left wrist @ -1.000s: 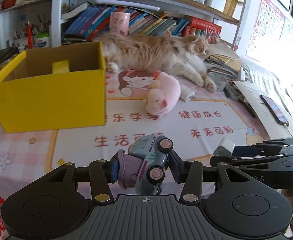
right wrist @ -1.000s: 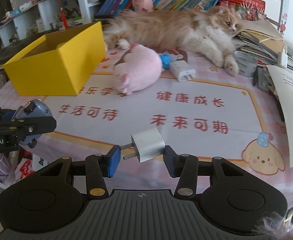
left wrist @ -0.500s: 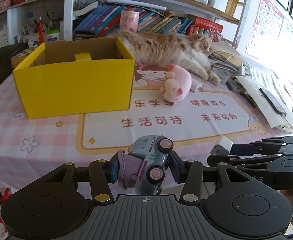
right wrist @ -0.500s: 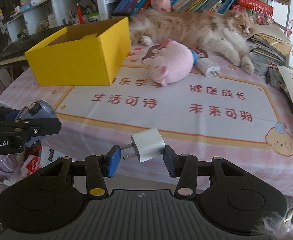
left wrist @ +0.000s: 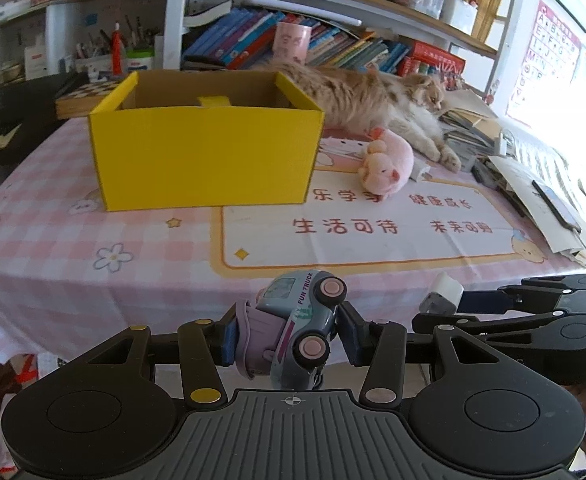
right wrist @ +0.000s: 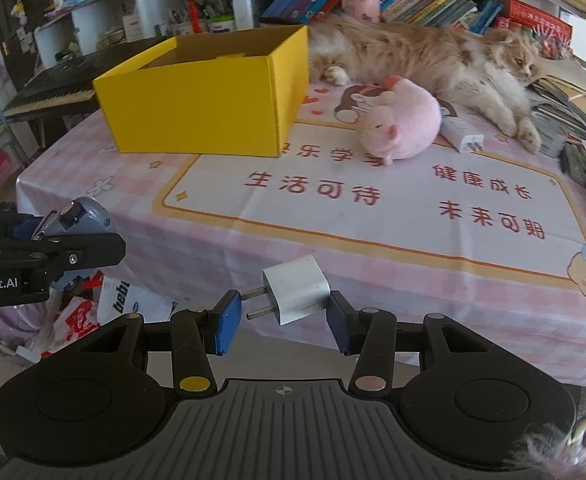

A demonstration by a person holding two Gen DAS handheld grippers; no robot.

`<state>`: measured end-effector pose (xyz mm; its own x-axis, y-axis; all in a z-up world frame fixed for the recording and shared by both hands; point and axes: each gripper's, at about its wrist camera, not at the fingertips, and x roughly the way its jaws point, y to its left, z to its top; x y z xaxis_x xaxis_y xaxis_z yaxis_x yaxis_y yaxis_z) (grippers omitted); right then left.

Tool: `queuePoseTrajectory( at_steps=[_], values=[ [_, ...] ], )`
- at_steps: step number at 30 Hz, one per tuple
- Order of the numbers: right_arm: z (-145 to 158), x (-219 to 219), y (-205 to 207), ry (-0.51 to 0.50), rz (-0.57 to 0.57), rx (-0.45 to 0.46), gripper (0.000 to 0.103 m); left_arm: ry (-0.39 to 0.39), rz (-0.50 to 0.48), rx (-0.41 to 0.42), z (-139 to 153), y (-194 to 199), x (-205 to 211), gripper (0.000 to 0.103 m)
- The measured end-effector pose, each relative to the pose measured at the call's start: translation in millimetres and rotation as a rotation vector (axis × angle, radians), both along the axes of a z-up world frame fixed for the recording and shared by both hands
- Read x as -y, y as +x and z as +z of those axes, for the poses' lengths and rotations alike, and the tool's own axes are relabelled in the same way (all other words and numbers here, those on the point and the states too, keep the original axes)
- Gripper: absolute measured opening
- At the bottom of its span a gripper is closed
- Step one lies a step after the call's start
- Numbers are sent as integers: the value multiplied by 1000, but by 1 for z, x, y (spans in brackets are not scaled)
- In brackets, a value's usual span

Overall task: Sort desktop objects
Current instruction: 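Lift the grey toy car in the left tool while the right tool carries the plug toward the yellow box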

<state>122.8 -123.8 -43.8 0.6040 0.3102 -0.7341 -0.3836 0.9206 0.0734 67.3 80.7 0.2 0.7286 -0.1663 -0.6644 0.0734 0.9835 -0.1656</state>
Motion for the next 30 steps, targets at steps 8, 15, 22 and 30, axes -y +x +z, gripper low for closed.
queuePoseTrajectory(
  at_steps=[8,15,22,30],
  values=[
    [0,-21,-4,-15,47,6,44,-9,31,5,0,-10,-15,47],
    [0,-34,-7,-27,84,12,44,-13,56,13,0,-18,-26,47],
    [0,-48,-10,-35,121,11,44,-13,73,19,1,-25,-36,47],
    [3,-62,-11,-49,169,22,44,-20,104,25,3,-27,-46,47]
  ],
)
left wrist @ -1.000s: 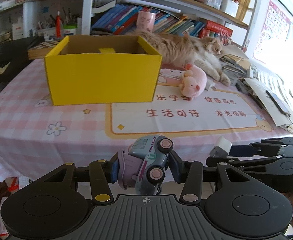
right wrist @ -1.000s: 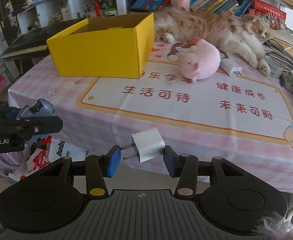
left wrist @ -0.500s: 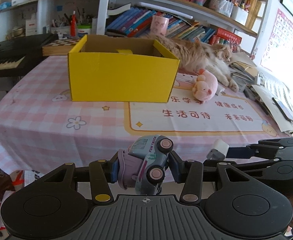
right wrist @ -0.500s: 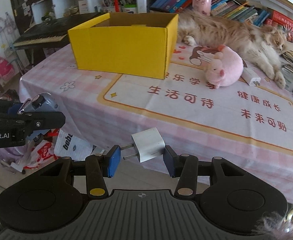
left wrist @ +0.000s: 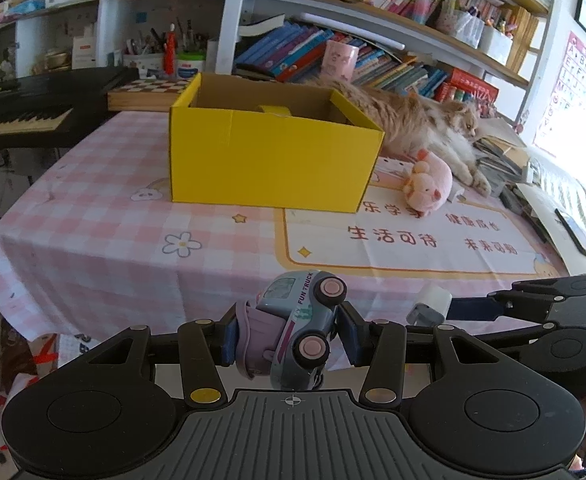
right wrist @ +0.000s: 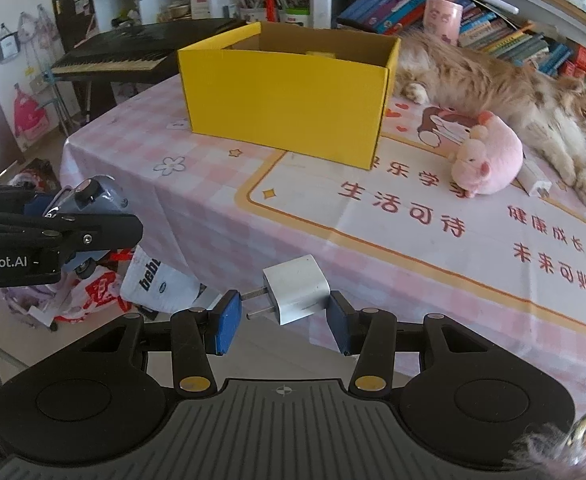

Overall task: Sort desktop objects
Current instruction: 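Lift the grey toy car in the left tool while the right tool carries the plug toward the yellow box, then lower the toy car into the yellow box while the right tool lowers the plug inside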

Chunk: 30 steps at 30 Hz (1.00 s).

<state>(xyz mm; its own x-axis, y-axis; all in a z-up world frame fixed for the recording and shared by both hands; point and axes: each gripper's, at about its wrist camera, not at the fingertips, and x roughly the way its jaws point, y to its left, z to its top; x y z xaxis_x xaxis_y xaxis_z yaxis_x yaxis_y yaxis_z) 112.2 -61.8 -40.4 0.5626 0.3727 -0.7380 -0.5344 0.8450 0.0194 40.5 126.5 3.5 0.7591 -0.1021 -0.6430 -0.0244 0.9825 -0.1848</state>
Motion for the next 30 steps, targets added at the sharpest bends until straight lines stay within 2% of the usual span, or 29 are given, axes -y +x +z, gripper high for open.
queuePoseTrajectory(
  at_steps=[16,30],
  values=[
    [25,-20,43,43,86,33,44,13,65,72,25,29,-12,47],
    [60,-20,118,100,145,108,44,81,116,179,56,100,-15,47]
  ],
)
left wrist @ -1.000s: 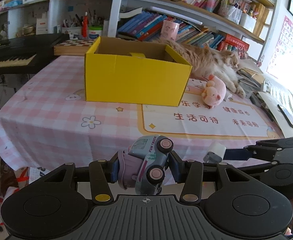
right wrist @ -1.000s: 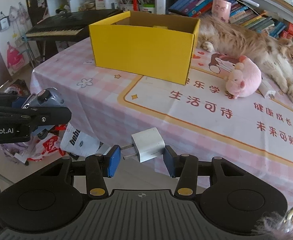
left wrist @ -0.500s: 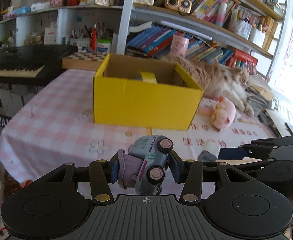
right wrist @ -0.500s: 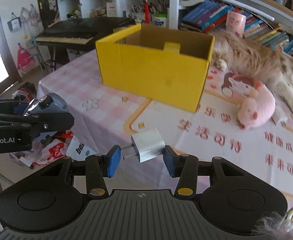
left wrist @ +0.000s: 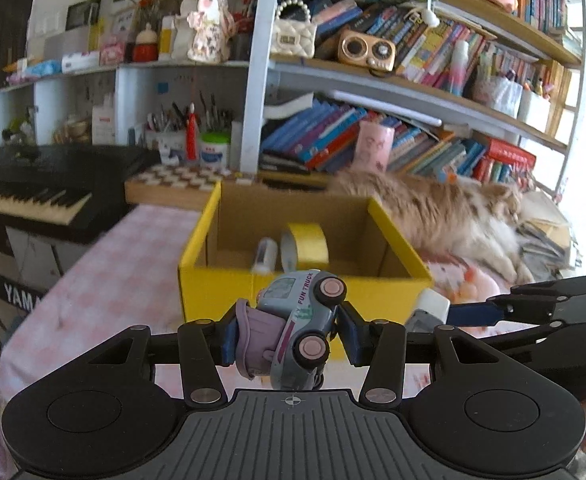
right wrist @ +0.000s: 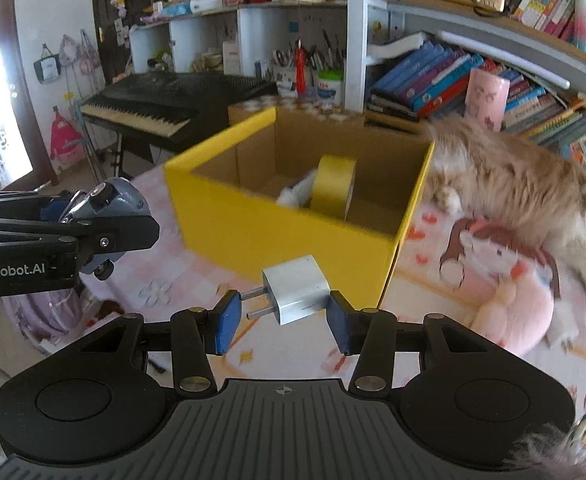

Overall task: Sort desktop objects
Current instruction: 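Lower the toy car into the yellow box while the right tool lowers the plug inside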

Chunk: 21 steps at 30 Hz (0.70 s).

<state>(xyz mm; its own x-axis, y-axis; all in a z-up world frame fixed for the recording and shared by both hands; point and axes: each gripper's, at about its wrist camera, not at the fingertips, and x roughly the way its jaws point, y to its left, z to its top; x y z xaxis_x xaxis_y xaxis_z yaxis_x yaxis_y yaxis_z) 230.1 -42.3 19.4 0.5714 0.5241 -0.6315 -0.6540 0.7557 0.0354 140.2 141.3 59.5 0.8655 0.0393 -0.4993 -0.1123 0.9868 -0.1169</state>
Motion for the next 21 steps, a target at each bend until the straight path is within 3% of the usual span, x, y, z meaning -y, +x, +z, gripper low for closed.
queuePoseTrajectory(
  at_steps=[11,21],
  values=[
    [23,-4,76,29,63,80,44,59,1,22,13,74,-7,47],
    [4,-31,142,-131,180,44,44,116,-27,-81,-2,142,-12,47]
  ],
)
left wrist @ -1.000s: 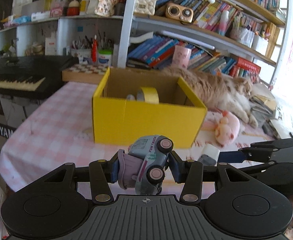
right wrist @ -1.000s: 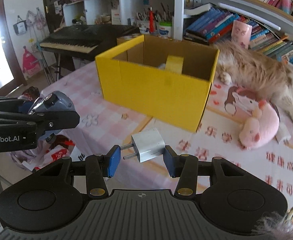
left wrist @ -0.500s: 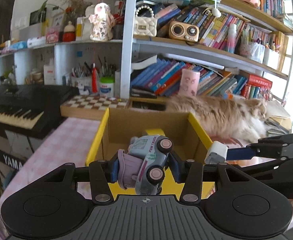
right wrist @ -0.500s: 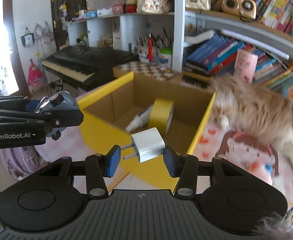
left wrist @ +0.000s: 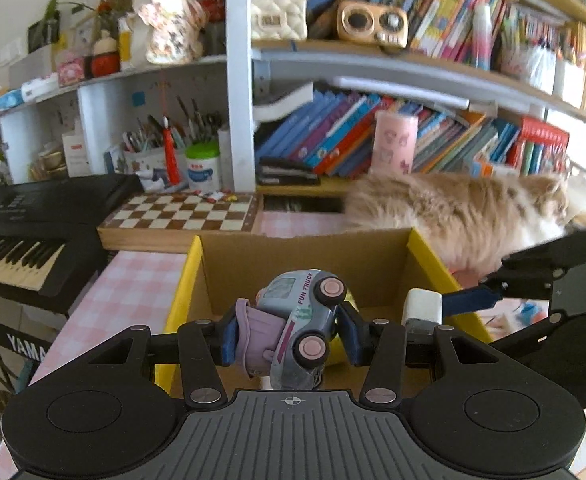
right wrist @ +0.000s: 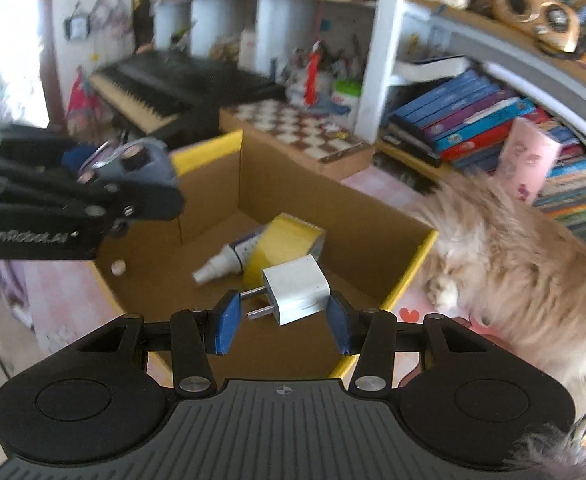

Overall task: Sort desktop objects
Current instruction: 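Lower the toy car into the yellow box while the right tool lowers the plug inside, then open both tools to release the car and plug into the box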

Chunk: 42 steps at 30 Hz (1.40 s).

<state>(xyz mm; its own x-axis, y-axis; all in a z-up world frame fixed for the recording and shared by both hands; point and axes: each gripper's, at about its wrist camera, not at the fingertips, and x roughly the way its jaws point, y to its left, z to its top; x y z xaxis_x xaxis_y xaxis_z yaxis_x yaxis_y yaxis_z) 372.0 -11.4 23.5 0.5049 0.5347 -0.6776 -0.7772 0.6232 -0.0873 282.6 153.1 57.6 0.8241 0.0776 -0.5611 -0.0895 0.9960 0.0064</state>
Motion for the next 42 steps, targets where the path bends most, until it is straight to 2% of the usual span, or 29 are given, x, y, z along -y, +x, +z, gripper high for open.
queuePoseTrajectory(
  at_steps=[4,13,20,30,34,36,42],
  values=[
    [-10,-17,18,-100,102,-20,44,25,-16,-80,-10,25,-3,47],
    [-34,-49,39,-313,337,-64,44,6,-52,-258,-38,56,-8,47],
    [-52,-64,39,-422,435,-51,44,26,-69,-383,-63,64,-6,48],
    [-58,-74,41,-456,449,-104,44,32,-91,-389,-61,61,2,48],
    [-55,-72,40,-438,433,-93,48,52,-98,-353,-56,56,6,51],
    [-52,-70,39,-428,420,-83,51,54,-95,-333,-52,53,6,56],
    [-35,-54,36,-358,366,-70,53,56,-88,-256,-34,40,10,59]
  ],
)
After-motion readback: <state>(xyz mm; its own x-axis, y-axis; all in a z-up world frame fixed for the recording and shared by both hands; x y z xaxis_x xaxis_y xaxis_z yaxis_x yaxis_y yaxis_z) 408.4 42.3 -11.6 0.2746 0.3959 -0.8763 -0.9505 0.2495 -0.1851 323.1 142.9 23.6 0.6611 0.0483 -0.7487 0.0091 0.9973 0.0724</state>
